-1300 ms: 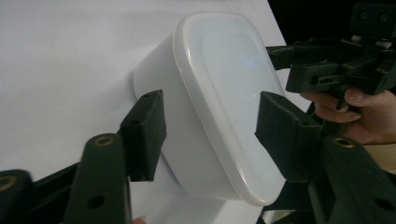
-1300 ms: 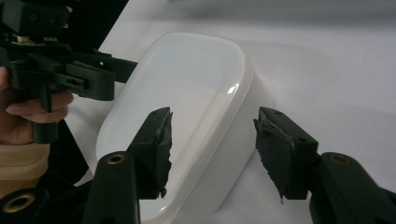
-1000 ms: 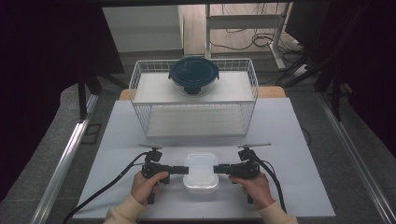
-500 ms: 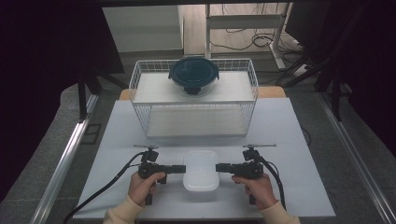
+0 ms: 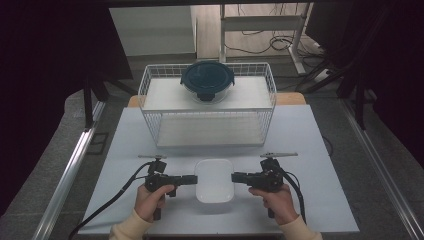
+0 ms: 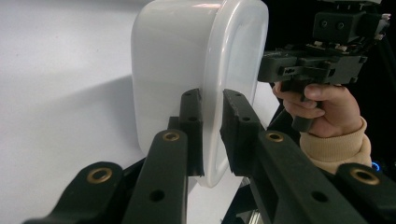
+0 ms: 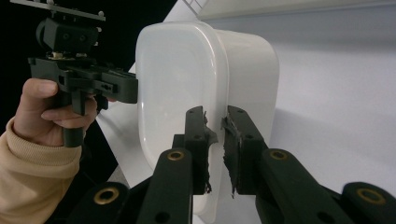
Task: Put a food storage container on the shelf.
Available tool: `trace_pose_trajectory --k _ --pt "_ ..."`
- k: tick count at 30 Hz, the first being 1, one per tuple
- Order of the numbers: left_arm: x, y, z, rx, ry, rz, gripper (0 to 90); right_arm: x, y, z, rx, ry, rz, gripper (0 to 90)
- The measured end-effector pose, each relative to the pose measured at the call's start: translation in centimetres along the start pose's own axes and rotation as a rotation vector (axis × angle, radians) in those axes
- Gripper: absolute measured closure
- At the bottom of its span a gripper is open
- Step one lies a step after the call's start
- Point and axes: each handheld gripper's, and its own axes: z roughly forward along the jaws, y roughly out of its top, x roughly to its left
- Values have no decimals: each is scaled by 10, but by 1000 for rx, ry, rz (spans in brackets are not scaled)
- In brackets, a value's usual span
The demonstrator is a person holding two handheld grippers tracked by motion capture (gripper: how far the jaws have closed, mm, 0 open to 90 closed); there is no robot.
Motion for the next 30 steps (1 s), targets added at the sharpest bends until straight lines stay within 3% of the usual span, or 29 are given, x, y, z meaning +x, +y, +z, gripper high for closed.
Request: trace_pose_trajectory --k 3,10,24,30 --pt "-3 1 -3 -8 -9 12 790 4 1 -2 -5 1 -16 791" --pt "-17 6 -12 -29 16 79 787 18 9 -10 -39 1 -89 795" --pt "-27 16 -18 -45 44 132 781 29 17 -15 -58 -4 -134 800" --pt "-37 26 -23 -71 30 159 779 38 29 -24 -80 0 -176 799"
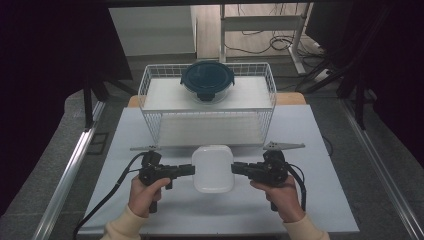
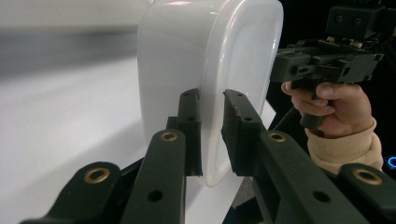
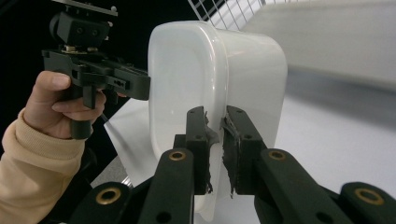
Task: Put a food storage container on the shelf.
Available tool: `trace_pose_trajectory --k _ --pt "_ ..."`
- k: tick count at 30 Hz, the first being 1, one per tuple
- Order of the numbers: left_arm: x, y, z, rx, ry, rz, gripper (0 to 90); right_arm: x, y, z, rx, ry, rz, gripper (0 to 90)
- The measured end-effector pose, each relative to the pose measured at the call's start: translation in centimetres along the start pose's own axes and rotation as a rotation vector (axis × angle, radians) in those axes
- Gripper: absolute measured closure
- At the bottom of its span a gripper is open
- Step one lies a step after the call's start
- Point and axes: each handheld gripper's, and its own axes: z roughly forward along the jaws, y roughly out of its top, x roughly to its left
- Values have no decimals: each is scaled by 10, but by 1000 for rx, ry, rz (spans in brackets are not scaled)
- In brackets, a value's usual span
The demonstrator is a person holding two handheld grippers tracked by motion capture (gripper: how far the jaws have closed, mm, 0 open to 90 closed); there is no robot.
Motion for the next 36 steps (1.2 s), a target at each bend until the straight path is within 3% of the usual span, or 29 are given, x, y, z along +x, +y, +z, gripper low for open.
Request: trace_pose_trajectory --k 1,12,13,21,36 --pt "-4 7 -3 -10 5 26 778 3 6 -2 -10 -5 -18 800" --pt "-13 37 -18 -56 -7 71 778 13 42 -7 -43 1 -74 802" --pt "-14 42 -20 -64 -4 90 778 16 48 -9 -48 3 -81 802" --pt "-20 59 -29 -85 0 108 778 23 67 -10 -66 4 -109 802" --pt "-25 88 -35 -93 15 136 780 23 93 -12 -90 12 -122 801"
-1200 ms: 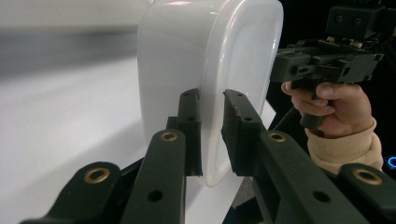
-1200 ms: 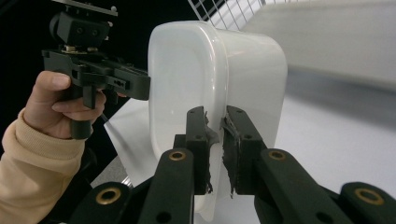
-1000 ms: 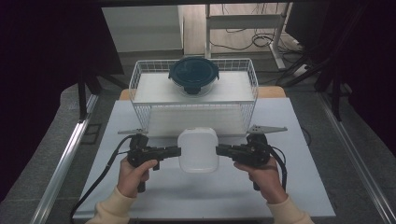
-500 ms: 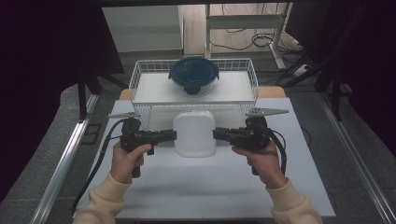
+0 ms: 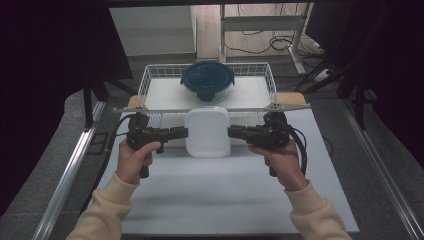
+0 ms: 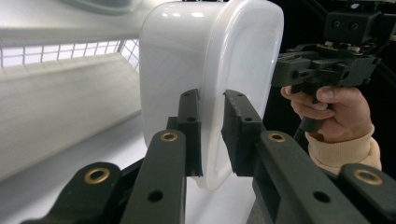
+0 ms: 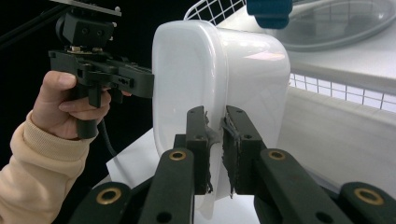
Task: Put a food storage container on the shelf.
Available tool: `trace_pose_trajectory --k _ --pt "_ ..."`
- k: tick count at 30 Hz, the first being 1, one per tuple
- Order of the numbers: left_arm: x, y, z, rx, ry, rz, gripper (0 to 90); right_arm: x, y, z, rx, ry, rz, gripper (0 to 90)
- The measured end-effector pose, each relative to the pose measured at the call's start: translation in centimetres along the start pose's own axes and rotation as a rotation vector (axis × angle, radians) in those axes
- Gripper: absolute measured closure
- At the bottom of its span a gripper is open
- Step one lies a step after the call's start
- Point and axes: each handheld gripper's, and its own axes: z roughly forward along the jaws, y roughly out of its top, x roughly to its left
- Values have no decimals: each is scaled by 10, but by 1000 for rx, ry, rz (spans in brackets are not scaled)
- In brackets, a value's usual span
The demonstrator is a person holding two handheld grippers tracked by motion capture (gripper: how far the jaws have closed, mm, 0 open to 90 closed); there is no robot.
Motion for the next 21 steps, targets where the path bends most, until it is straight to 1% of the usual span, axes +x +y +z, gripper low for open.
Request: trace_pose_trajectory --k 1,4,5,6,7,10,13,14,17,21 --pt "0 0 0 0 0 0 779 0 0 0 0 0 0 801" --pt "0 7 -2 -4 -2 4 779 1 9 0 -6 7 -3 802" --pt "0 9 -3 -6 -2 5 779 1 9 0 -6 7 -3 802" --pt "-2 14 -4 -10 3 10 779 2 13 0 -9 5 -12 801" --pt "-2 14 -4 -10 3 10 779 2 13 0 -9 5 -12 801" --pt "-3 20 -6 -11 7 12 779 3 20 0 -9 1 -23 801" --pt "-3 27 -7 -10 13 23 778 3 25 0 -5 -5 -27 801" --pt "-3 29 -8 -12 12 15 778 3 28 1 -6 -6 -31 801" --pt "-1 35 -9 -13 11 15 778 3 34 2 -6 -3 -30 800" --pt "-2 42 -10 -16 22 18 777 2 43 4 -4 -11 -32 800"
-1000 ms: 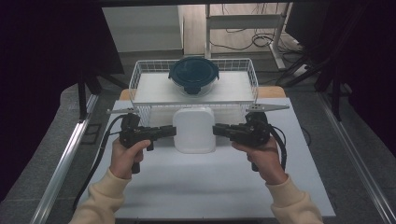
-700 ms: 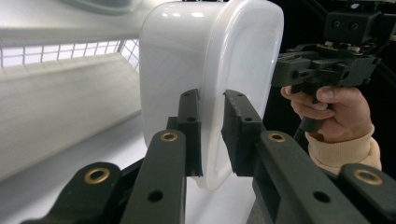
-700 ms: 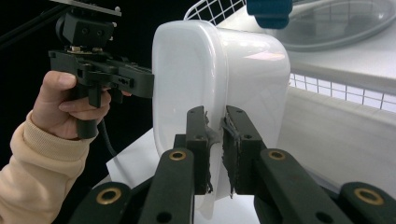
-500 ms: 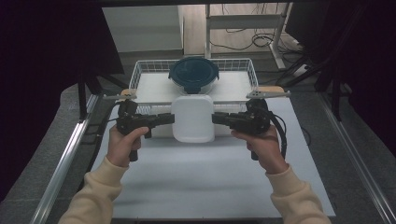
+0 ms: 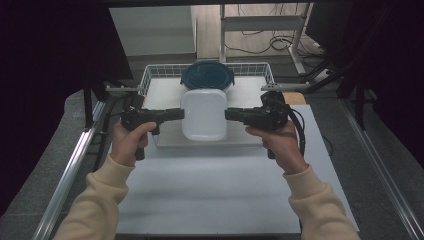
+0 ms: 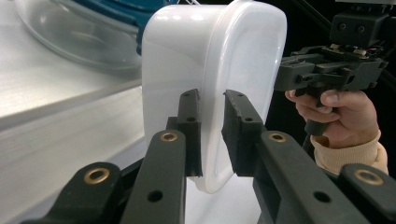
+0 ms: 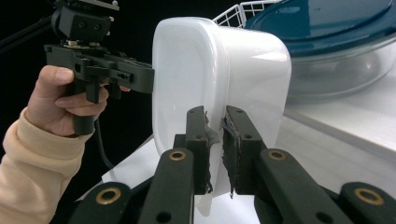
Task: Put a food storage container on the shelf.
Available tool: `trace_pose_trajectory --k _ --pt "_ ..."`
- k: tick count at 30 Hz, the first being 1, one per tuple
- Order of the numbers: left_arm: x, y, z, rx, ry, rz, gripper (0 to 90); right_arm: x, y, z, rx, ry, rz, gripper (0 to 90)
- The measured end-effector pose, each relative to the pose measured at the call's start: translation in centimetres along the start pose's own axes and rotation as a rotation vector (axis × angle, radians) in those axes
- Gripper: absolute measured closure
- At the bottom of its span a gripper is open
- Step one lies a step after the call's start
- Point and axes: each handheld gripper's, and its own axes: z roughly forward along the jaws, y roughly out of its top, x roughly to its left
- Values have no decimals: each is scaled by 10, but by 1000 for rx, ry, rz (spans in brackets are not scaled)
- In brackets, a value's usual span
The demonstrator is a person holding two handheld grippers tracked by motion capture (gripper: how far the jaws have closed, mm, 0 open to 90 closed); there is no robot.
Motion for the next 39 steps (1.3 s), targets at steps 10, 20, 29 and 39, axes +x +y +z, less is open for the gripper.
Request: trace_pose_trajectory --k 10,20,29,39 --pt "-5 19 -2 -3 5 19 777 0 14 -3 -13 -8 -13 800" --pt "-10 38 -4 -9 18 35 778 -3 29 -4 -18 -20 -14 799" --pt "-8 56 -4 -19 19 37 779 -6 48 -2 -17 -35 -22 799" --pt "-5 68 -5 -25 23 37 779 -9 60 0 -22 -37 -18 798"
